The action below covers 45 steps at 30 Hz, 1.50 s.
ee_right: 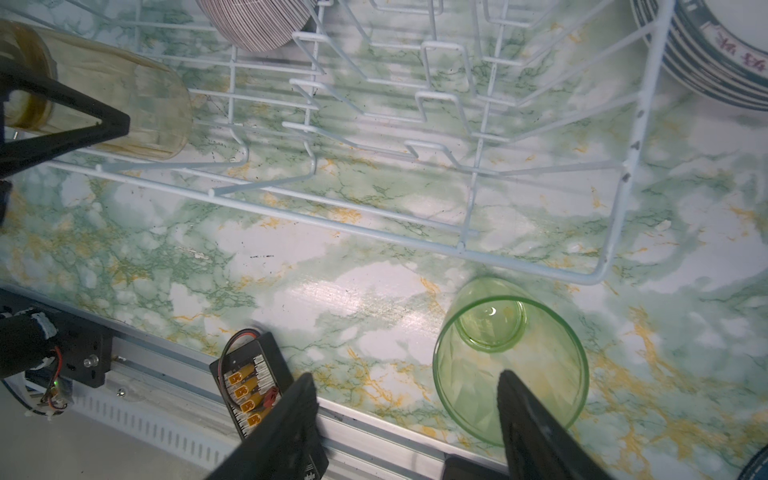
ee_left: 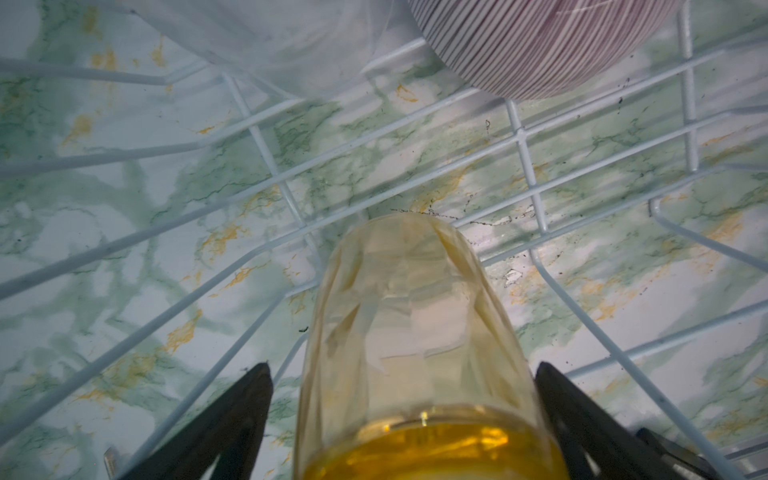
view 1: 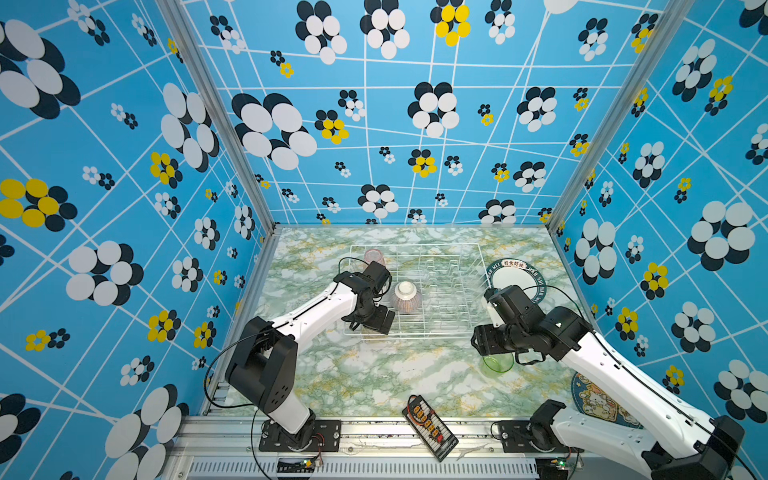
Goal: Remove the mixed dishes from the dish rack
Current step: 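Lift the yellow glass out of the rack with left gripper while right approaches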
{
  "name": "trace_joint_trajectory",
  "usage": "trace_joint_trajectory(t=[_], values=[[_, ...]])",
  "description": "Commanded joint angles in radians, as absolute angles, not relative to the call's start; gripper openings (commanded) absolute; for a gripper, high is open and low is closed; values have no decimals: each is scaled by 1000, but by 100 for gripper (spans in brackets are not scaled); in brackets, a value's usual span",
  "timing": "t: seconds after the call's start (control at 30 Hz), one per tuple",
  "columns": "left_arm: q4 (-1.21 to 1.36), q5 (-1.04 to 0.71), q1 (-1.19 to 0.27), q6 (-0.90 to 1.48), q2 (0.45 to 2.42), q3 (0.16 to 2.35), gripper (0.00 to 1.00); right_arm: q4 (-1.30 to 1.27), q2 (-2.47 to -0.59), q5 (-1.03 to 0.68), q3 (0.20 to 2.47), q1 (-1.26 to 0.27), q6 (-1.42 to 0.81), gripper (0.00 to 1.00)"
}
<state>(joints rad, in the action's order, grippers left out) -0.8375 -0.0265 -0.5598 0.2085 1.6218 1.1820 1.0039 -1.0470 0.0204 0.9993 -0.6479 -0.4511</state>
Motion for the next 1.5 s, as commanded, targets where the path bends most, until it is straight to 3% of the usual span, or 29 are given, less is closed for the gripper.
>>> trace_joint_trajectory(t=[0.0, 0.27, 0.37, 0.57, 0.97, 1.27, 1.47], values=[[-889, -13, -573, 202, 1651, 1204, 96, 988, -1058, 15, 1014, -655, -440, 71], [-922, -4, -574, 202, 1674, 1224, 70, 971, -1064, 18, 1000, -655, -433, 73], [-929, -22, -575, 202, 1675, 1230, 65, 959, -1066, 14, 996, -655, -433, 73], [-908, -116, -567, 199, 1638, 1234, 63, 893, -1059, -43, 986, -655, -435, 73], [-881, -359, -461, 181, 1525, 1247, 60, 519, -985, -343, 902, -655, -472, 71], [-783, -664, -396, 213, 1454, 1241, 59, 242, -1003, -495, 835, -655, -501, 68], [-638, -862, -390, 292, 1426, 1219, 58, 54, -1032, -555, 783, -655, -558, 58]])
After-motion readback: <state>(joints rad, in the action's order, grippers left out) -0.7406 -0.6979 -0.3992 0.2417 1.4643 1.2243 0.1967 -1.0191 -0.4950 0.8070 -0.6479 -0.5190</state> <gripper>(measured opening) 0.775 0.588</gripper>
